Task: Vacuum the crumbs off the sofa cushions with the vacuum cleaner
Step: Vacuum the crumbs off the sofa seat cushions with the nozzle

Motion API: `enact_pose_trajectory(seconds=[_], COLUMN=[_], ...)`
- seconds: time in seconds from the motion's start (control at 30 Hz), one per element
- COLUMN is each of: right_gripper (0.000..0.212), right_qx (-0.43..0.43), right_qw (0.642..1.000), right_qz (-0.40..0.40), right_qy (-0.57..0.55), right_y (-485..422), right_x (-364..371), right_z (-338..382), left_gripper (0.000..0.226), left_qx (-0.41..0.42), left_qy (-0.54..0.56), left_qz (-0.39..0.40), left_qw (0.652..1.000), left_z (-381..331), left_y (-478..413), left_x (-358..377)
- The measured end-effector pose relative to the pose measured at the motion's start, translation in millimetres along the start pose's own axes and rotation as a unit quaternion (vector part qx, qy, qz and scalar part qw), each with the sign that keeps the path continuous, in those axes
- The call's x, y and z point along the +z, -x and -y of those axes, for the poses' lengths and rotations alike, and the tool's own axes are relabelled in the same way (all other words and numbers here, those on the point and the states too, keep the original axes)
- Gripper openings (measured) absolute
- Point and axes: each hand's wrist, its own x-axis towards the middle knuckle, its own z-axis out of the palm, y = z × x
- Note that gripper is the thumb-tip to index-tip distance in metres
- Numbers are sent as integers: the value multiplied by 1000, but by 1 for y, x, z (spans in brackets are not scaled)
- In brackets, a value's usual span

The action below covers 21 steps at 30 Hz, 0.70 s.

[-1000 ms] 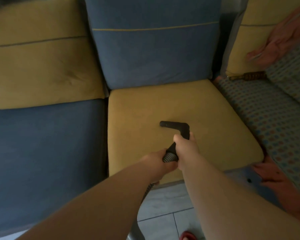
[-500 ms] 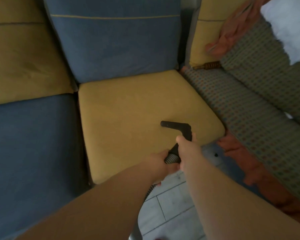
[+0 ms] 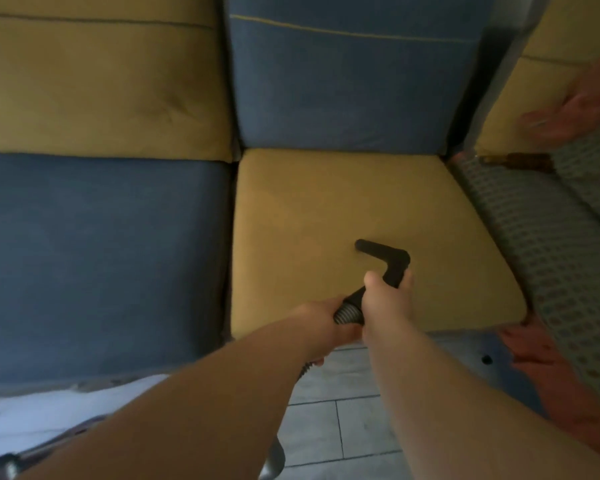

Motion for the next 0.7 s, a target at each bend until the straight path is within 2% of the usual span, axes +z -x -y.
enact_pose_trajectory(seconds=[0.27, 0.47, 0.7], right_gripper=[79, 76, 73], right_qx=[-46, -40, -87], right_qw=[991, 977, 956], right_qz=[95, 178, 249], right_qy=[88, 114, 130], right_y=[41, 86, 148], right_x=[77, 118, 167], right_z=[-13, -30, -53], left_gripper=[59, 67, 73], left_qx=[-65, -100, -130], left_qy=[46, 63, 98], left_qz=[-88, -159, -249], left_qw=[993, 980, 955], left_z=[60, 108, 162], left_y=[31, 67, 115], left_x=[-40, -57, -74])
